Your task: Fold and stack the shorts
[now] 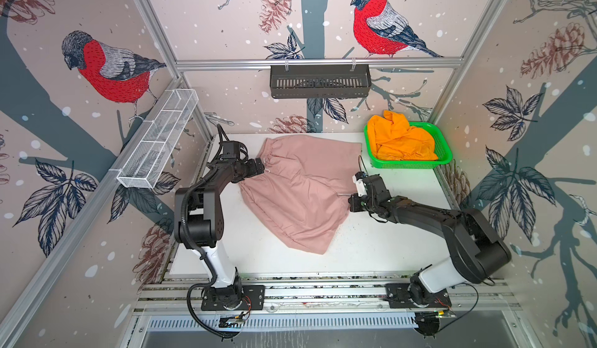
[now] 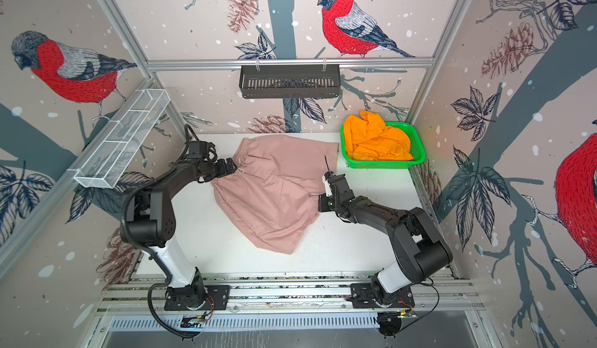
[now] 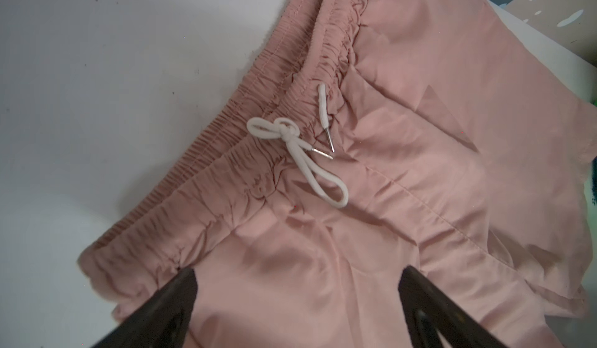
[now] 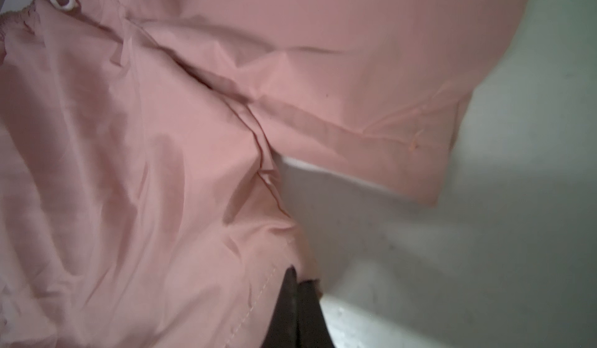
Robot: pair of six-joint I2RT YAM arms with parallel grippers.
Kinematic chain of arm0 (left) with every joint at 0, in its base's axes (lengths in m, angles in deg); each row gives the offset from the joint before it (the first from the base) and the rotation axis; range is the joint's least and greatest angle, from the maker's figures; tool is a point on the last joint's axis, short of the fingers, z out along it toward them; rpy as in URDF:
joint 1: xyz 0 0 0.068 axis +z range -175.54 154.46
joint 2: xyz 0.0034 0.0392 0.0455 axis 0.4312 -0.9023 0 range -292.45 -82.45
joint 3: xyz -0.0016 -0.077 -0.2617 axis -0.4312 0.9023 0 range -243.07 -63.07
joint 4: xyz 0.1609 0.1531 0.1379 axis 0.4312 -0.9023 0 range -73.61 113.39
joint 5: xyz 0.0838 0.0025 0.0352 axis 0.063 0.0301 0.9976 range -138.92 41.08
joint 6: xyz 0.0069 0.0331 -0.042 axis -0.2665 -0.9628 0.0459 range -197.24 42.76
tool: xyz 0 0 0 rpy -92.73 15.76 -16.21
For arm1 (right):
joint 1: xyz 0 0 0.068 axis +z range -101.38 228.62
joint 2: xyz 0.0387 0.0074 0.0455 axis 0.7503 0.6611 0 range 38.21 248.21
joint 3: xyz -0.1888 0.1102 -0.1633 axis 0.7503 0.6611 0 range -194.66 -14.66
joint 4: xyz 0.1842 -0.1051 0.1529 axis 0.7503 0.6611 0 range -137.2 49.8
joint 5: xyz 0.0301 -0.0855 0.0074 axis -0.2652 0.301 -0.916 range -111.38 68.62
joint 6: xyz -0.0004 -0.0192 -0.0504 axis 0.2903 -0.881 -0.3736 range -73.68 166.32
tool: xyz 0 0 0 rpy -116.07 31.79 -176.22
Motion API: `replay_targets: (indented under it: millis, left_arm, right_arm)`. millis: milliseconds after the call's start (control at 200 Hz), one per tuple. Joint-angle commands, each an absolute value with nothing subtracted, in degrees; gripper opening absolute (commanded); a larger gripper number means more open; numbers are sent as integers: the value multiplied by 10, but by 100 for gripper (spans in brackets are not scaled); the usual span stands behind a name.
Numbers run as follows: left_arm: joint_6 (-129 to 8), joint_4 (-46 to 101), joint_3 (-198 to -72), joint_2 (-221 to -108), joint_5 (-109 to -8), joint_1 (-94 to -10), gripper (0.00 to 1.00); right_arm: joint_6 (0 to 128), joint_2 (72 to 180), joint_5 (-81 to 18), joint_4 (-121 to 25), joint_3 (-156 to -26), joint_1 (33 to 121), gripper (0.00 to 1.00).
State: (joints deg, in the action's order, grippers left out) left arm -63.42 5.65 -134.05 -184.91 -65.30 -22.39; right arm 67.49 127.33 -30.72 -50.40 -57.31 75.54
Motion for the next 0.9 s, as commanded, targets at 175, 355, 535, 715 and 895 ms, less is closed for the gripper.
replay_targets:
  millis: [175,355,535,715,895]
  left_arm:
    - [-650,115,-1314,-1803,-716,-246,98]
    - [-730,37,-1501,-1930,-729,-288,98]
    - [-755,74,-1579,-2013,-752,-300,98]
    - [-754,88,-1596,-2056,-789,-305,98]
    - [-727,88,-1534,-2037,-700,-306,98]
  right_arm:
    - [611,1278,-304,-453,-657,710,58]
    - [674,1133,-350,-414,-559,737,66]
    - [803,1000,-359,-461,-410,892,71]
    - [892,979,-302,-526,-347,1021,72]
    - [906,1043,-283,-565,-354,1061,69]
